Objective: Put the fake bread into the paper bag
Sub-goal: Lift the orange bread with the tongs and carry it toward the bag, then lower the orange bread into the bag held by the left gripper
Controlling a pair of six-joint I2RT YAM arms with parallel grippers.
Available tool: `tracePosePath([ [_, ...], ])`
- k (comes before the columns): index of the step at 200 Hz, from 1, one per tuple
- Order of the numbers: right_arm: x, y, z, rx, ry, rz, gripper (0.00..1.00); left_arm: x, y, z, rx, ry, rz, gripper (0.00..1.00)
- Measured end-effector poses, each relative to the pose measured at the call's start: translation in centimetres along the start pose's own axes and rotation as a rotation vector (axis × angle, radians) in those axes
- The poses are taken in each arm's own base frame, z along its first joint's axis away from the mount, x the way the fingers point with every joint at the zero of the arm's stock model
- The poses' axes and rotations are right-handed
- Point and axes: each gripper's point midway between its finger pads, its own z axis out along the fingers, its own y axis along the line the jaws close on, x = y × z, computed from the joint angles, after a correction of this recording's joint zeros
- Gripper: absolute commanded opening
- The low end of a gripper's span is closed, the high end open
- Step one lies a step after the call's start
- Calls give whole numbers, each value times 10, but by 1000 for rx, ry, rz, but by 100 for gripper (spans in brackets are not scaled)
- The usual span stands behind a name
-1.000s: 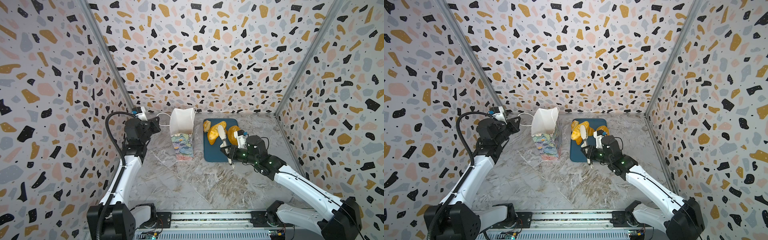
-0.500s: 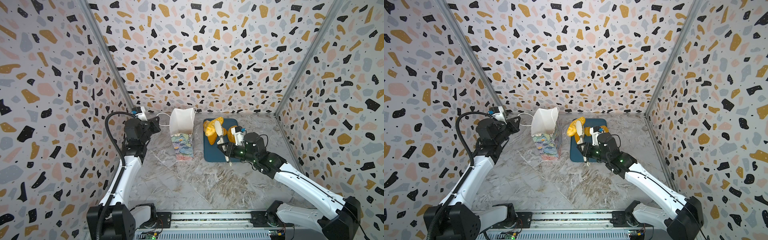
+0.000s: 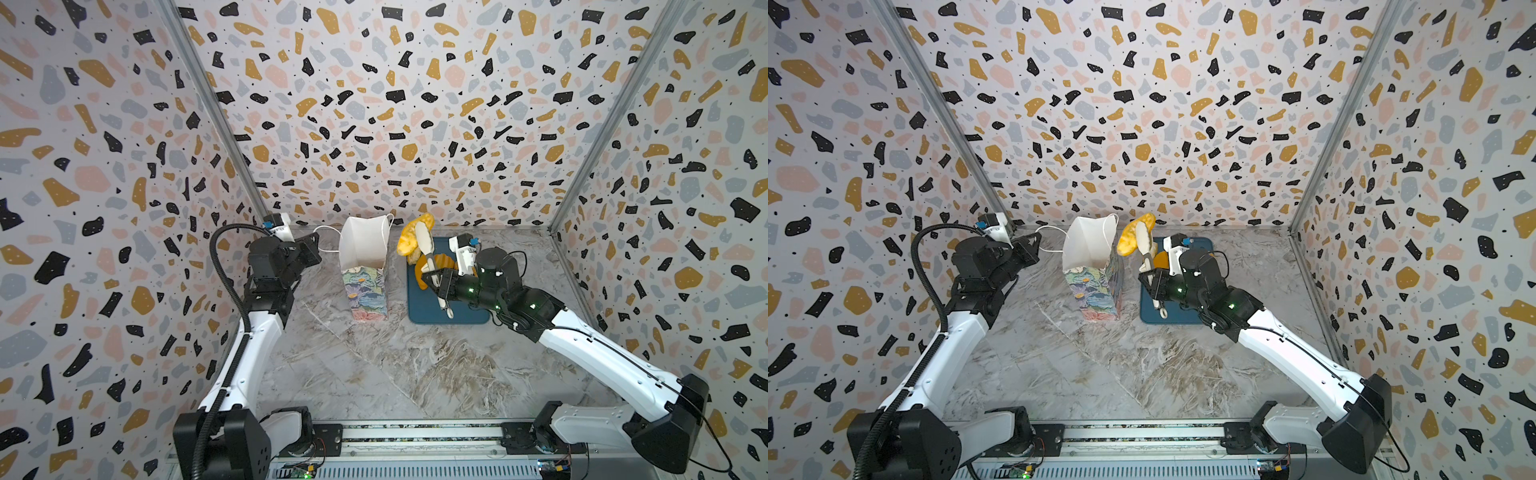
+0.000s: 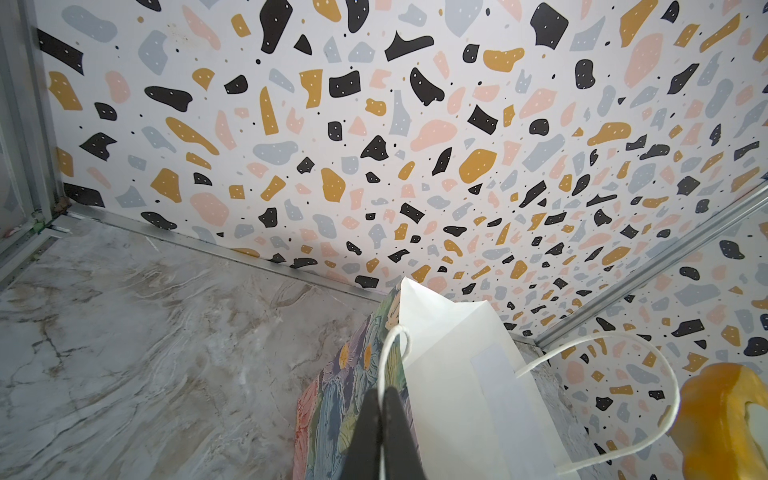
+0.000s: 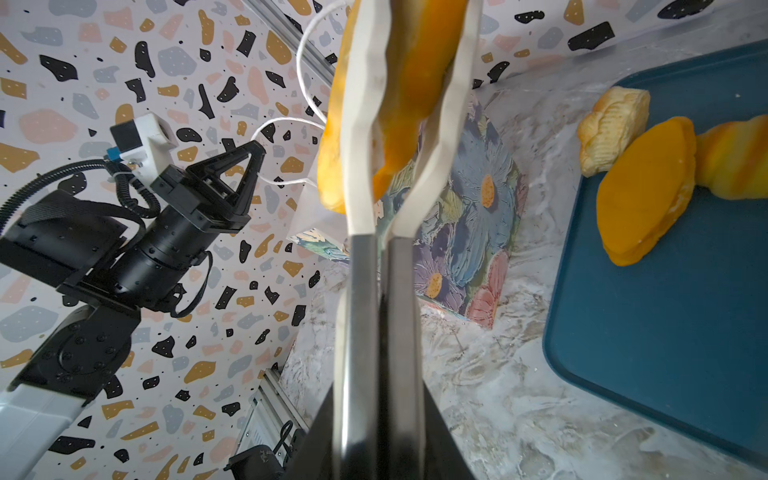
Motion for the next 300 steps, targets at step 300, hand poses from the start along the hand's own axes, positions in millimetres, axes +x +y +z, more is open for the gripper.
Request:
tracePosePath([
  [300, -24, 52, 86, 196, 80, -314, 25, 1, -3, 0, 17, 6, -6, 0],
])
